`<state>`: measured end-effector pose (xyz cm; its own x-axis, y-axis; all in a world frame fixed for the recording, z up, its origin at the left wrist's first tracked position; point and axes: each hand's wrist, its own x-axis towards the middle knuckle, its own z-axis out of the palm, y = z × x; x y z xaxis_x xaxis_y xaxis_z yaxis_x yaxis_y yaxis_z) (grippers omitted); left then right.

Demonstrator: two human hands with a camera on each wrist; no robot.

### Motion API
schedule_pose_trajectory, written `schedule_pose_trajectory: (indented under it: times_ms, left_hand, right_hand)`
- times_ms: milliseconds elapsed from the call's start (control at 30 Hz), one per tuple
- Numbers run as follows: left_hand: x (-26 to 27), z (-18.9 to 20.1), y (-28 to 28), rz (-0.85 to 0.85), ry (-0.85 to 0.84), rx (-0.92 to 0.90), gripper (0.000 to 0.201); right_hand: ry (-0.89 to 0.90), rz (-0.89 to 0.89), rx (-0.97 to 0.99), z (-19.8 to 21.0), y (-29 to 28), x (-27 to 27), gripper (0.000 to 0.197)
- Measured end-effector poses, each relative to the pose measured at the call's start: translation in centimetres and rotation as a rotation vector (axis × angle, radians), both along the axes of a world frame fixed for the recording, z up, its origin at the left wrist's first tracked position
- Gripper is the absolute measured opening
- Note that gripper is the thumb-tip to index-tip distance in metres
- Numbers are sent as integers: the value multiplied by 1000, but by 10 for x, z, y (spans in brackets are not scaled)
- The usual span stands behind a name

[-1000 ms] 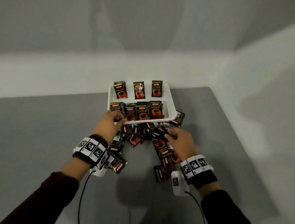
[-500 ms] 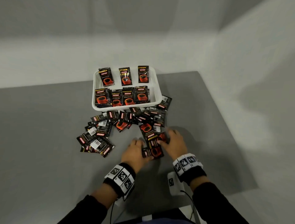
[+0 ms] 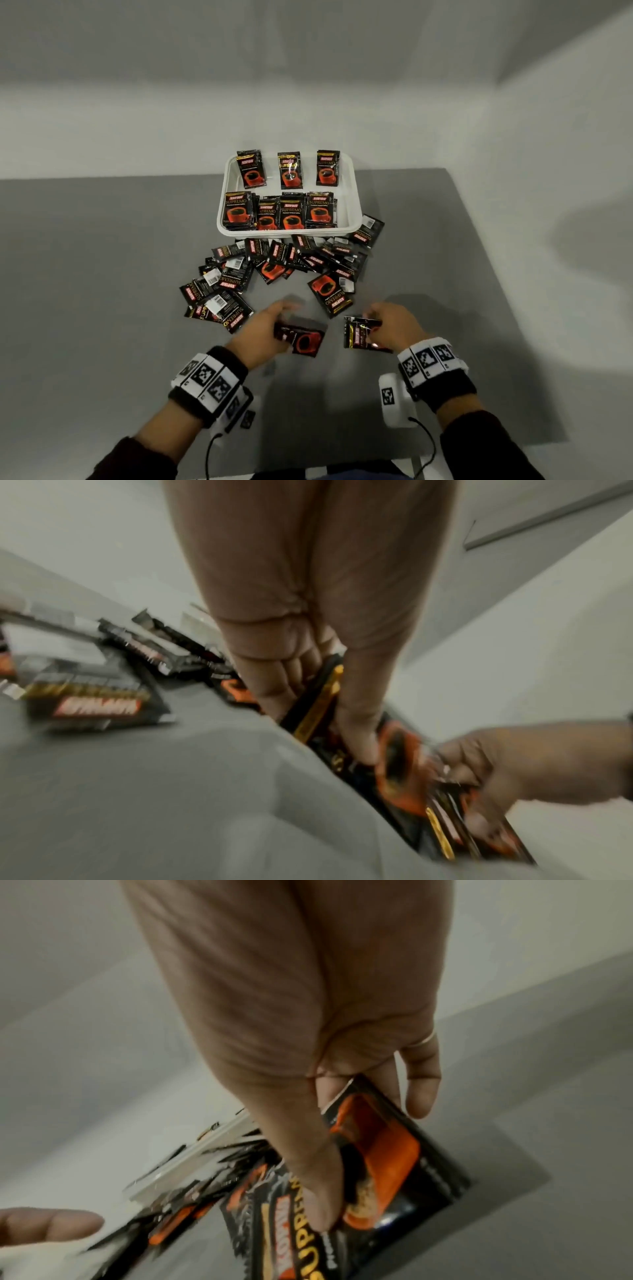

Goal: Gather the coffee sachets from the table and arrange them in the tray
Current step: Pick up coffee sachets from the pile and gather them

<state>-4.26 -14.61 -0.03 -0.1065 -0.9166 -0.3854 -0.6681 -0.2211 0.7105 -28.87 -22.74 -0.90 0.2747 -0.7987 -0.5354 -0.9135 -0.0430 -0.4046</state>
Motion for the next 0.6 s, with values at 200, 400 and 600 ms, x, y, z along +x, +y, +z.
schedule_pose_trajectory:
  times_ms: [200, 400, 600]
  left_hand:
    - [-2, 37, -56, -318, -71, -49, 20]
    - [-58, 34, -111, -1063, -799, -222, 29]
    - [-85, 12, -121, -1283, -927, -248, 31]
  right_hand:
    - [-202, -277, -39, 15, -4, -26, 29]
    - [-355, -467, -147, 16, 5, -55, 37]
    - [-377, -548, -151, 9, 19, -74, 12]
